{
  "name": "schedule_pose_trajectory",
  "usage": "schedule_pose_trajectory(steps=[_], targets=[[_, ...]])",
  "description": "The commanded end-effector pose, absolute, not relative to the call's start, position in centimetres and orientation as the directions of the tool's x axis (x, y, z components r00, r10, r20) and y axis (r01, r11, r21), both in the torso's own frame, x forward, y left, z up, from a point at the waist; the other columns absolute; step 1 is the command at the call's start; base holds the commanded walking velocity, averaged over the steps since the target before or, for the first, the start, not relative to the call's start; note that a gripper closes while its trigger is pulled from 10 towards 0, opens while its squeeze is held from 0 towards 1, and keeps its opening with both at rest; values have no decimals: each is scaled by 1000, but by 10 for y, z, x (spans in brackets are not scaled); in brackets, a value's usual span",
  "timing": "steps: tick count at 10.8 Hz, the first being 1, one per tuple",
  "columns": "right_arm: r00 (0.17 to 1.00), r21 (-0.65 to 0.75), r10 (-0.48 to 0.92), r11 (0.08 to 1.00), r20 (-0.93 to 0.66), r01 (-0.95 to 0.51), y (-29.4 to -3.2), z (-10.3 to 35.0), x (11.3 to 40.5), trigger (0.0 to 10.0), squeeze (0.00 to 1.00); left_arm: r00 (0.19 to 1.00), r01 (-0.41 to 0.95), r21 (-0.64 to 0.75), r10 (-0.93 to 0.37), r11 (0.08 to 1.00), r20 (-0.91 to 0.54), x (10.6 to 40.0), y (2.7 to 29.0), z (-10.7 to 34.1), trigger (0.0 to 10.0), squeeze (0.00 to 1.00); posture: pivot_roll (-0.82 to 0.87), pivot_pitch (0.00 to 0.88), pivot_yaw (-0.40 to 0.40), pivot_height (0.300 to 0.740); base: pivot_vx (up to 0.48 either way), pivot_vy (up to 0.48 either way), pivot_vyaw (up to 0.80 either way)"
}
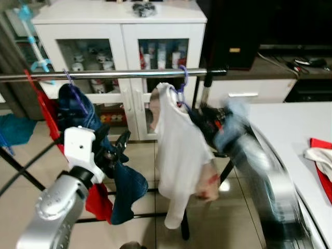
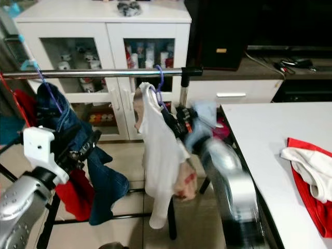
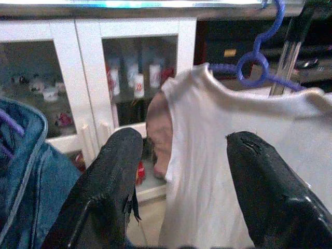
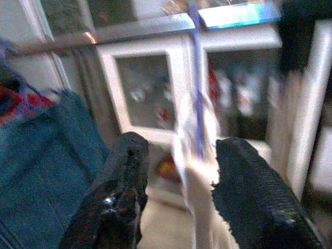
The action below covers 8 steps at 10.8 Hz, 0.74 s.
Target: Hang hanger
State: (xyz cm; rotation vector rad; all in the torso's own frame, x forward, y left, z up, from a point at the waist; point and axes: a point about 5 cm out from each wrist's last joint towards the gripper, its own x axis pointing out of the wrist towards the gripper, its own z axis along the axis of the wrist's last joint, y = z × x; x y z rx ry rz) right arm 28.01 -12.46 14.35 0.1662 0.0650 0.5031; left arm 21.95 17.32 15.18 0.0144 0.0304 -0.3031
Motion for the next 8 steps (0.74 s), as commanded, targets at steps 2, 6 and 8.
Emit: schedule_pose_trajectory(steps=[2, 6, 8], targets=[[905, 174, 426, 890, 6, -421, -129, 152, 271, 10000, 1000, 954, 300, 22, -300, 954, -5, 221, 165, 157, 10000, 118, 22, 0, 51, 740, 0, 0, 400], [904, 178, 423, 887, 55, -426, -128, 158, 263, 10000, 1000, 953, 305, 16, -304, 952, -9, 218, 164, 156, 10000, 31, 29, 0, 52, 740, 0, 0, 600], [905, 204, 424, 884, 29, -421, -126, 155, 262, 10000, 1000, 952, 305, 20, -305, 952, -7, 217, 163, 157, 10000, 35, 32, 0, 43, 740, 0, 364, 0]])
